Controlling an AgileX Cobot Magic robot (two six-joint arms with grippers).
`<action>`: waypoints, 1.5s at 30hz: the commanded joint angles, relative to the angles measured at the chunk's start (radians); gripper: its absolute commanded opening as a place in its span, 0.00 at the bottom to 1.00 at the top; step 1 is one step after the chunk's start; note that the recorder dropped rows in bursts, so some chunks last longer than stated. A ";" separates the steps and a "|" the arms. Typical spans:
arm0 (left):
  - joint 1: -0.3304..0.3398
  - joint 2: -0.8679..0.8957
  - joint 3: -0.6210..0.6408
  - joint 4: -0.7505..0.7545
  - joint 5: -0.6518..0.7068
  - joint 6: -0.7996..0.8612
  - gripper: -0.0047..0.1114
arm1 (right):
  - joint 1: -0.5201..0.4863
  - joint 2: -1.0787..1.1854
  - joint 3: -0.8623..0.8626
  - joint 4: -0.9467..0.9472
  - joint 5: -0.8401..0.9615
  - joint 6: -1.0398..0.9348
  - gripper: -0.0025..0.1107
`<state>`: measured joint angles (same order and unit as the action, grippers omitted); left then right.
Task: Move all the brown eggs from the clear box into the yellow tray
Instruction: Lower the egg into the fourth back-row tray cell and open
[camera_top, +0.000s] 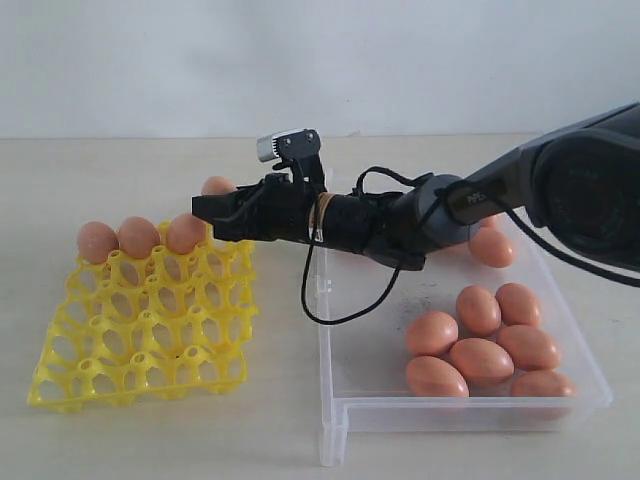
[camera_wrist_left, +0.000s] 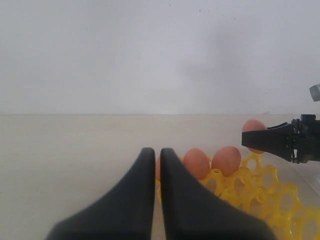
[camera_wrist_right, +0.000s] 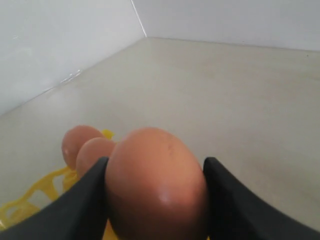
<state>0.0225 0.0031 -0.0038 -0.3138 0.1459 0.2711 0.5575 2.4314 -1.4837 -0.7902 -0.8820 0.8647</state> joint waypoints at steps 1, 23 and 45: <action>0.002 -0.003 0.004 -0.005 -0.014 0.000 0.07 | 0.000 0.038 -0.034 -0.009 -0.010 0.017 0.02; 0.002 -0.003 0.004 -0.005 -0.014 0.000 0.07 | 0.052 0.045 -0.052 -0.058 0.161 0.091 0.02; 0.002 -0.003 0.004 -0.005 -0.014 0.000 0.07 | 0.069 0.015 -0.085 -0.044 0.188 0.132 0.56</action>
<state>0.0225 0.0031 -0.0038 -0.3138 0.1459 0.2711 0.6275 2.4719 -1.5651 -0.8325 -0.7105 0.9947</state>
